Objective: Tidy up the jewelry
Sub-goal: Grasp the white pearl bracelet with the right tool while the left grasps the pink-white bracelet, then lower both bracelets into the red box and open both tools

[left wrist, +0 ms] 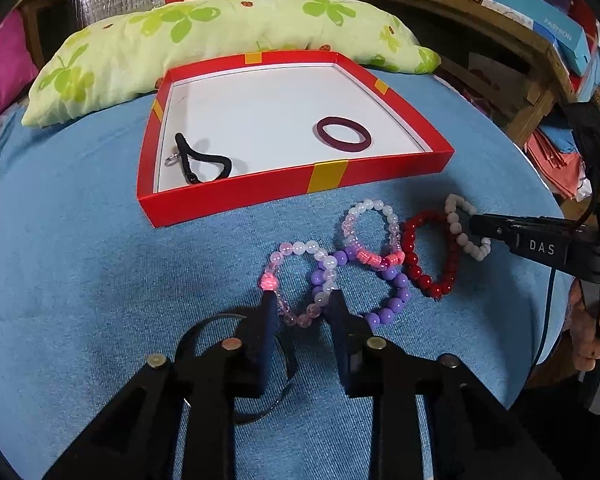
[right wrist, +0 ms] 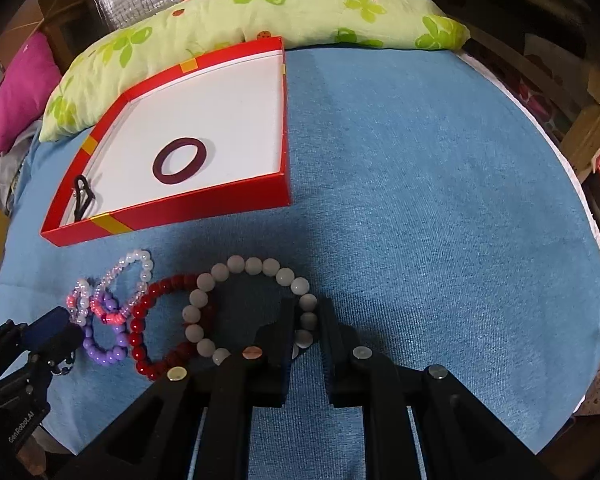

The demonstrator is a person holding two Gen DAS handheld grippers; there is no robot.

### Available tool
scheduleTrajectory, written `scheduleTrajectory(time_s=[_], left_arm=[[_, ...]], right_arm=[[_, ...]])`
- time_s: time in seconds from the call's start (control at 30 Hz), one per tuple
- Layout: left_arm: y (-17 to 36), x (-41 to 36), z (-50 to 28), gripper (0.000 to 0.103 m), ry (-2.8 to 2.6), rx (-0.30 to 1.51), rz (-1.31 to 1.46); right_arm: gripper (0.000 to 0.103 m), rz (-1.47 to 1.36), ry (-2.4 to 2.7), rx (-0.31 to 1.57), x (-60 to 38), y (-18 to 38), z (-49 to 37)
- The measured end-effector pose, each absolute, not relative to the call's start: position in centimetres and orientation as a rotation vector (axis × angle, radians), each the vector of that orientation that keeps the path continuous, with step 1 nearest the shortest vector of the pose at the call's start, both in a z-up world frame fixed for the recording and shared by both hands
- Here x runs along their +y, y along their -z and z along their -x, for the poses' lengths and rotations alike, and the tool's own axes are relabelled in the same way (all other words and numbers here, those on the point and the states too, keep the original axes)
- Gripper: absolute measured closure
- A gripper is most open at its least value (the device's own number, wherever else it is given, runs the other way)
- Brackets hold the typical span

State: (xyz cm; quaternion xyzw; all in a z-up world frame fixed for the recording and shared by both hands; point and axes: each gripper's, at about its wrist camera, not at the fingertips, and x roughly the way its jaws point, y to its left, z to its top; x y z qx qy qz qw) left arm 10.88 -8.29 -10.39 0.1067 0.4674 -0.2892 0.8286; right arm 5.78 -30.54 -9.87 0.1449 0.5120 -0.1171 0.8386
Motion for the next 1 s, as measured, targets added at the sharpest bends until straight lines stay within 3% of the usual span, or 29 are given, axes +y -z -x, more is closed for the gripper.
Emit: scheduleTrajectory(time_s=[0.1, 0.23, 1.0], left_arm=[[10.4, -8.1, -11.2, 0.091, 0.612, 0.992, -0.206], [10.3, -8.0, -11.3, 0.095, 0.619, 0.991, -0.194], [6.3, -4.0, -12.2, 0.095, 0.592, 0.865, -0.081]], right_arm=[[0.088, -0.272, 0.252, 1.078, -29.9, 9.7, -5.6], [0.093, -0.257, 0.257, 1.053, -29.5, 9.6, -5.2], [0.093, -0.374, 0.131, 0.786, -29.1, 5.1, -3.8]])
